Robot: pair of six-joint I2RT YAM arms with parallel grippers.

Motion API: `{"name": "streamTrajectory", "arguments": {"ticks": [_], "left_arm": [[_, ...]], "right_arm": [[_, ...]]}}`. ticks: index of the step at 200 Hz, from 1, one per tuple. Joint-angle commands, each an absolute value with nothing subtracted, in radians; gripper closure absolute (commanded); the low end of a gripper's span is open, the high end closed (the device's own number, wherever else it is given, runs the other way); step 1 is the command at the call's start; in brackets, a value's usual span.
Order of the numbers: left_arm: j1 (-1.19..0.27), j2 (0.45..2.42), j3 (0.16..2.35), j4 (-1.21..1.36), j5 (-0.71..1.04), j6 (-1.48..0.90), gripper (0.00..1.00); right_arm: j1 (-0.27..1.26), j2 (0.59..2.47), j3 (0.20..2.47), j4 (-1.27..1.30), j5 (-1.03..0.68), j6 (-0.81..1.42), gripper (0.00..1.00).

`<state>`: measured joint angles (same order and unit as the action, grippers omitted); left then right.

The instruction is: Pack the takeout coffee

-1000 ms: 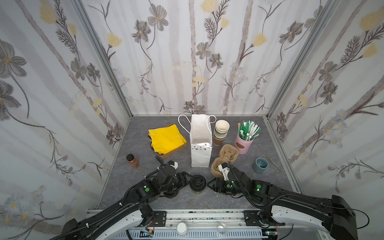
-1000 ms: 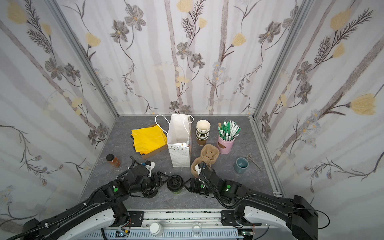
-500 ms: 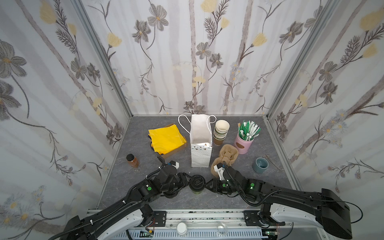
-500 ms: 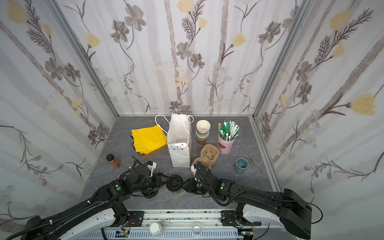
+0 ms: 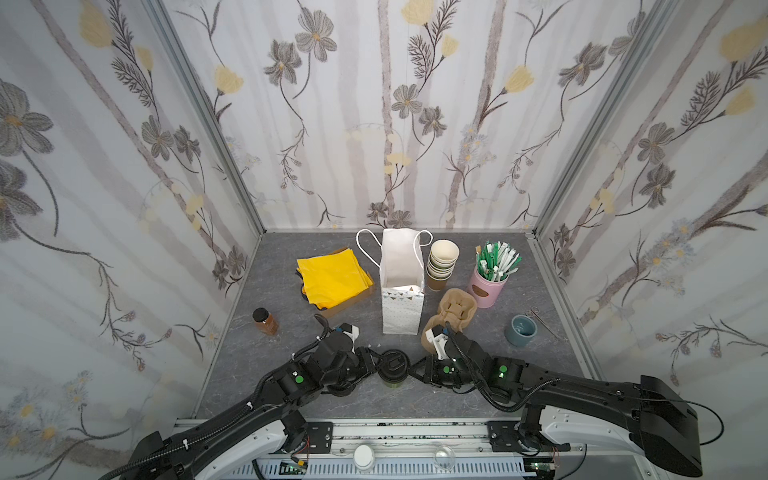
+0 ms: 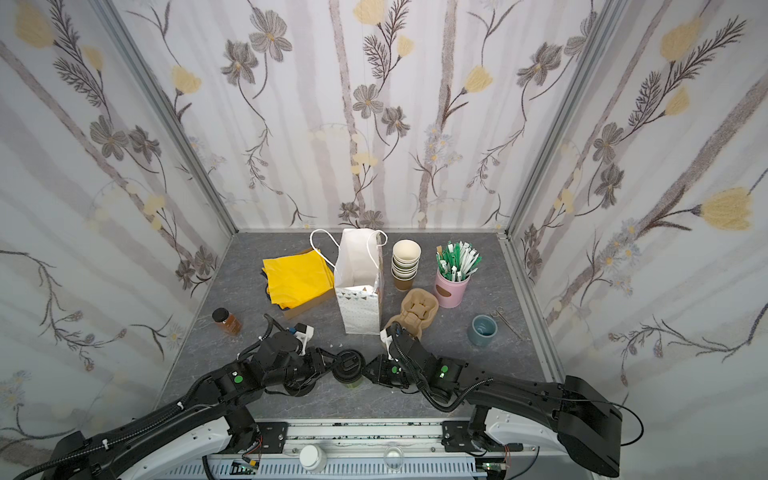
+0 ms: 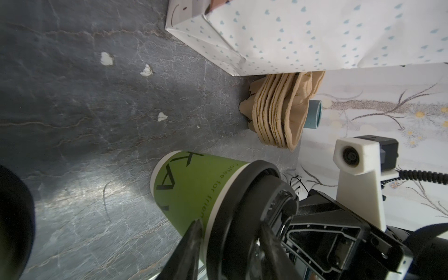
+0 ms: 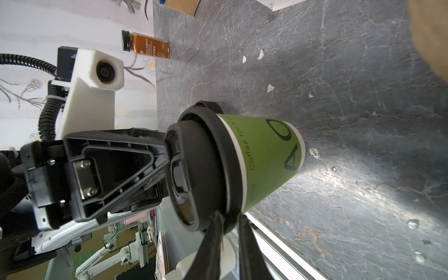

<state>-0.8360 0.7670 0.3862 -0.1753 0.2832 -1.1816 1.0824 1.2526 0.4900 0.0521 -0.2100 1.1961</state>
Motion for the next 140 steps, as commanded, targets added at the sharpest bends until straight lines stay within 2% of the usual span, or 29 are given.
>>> {"name": "streamTrajectory", "arguments": {"ticks": [1,40,73,102,115,140], "left_arm": [[-0.835,0.762,0.374,-0.187,0.287,-1.193,0.62],[-0.836,0.75,0.364,-0.187,0.288,-1.199,0.63],[-0.837,0.744,0.359,-0.187,0.291,-1.201,0.63],[-0.836,0.734,0.353,-0.187,0.291,-1.201,0.63],[-0.836,0.728,0.347,-0.185,0.29,-1.204,0.62],[-0.836,0.723,0.343,-0.186,0.292,-1.205,0.62]], "right_arm": [[1.085,1.279,0.49,-0.094,-0.178,1.197,0.86],[1.088,1.282,0.512,-0.108,-0.172,1.187,0.86],[1.088,1.237,0.552,-0.064,-0.147,1.177,0.72],[1.069,1.181,0.585,-0.078,-0.069,1.166,0.68],[1.054,1.192,0.599,-0.104,-0.035,1.16,0.64],[1.033,1.237,0.611,-0.094,-0.023,1.164,0.64]]}}
